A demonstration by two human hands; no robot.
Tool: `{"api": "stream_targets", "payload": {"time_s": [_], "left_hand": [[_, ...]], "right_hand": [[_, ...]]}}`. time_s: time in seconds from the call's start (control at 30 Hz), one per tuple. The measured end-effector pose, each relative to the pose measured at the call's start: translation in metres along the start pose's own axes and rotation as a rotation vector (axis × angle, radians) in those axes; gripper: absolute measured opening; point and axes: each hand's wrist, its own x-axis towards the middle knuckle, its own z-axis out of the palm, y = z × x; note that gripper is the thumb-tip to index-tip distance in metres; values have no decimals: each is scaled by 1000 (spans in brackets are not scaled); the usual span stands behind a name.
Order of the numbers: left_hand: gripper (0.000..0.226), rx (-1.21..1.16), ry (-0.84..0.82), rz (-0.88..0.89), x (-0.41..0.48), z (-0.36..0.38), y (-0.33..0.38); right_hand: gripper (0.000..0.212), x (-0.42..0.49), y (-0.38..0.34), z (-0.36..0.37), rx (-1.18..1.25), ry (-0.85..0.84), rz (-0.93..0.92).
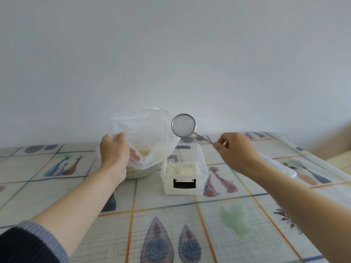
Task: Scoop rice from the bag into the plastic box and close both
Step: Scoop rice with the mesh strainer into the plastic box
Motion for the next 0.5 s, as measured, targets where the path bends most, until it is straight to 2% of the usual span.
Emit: {"api": "stream_targets", "payload": {"time_s": [0.1, 0.3, 0.37, 0.5], "left_hand": [[46, -3, -29, 8, -2, -3, 1], [23, -17, -54, 62, 0, -11, 0], [23, -20, -73, 70, 4, -15, -1], [23, -15, -58, 59, 14, -22, -6]], "right_hand": [[16, 0, -20, 7, -25, -5, -146], [20, 18, -71, 37, -391, 30, -371], [16, 26, -89, 51, -517, 32, -422], [32, 37, -119, 68, -730, -8, -516]]}}
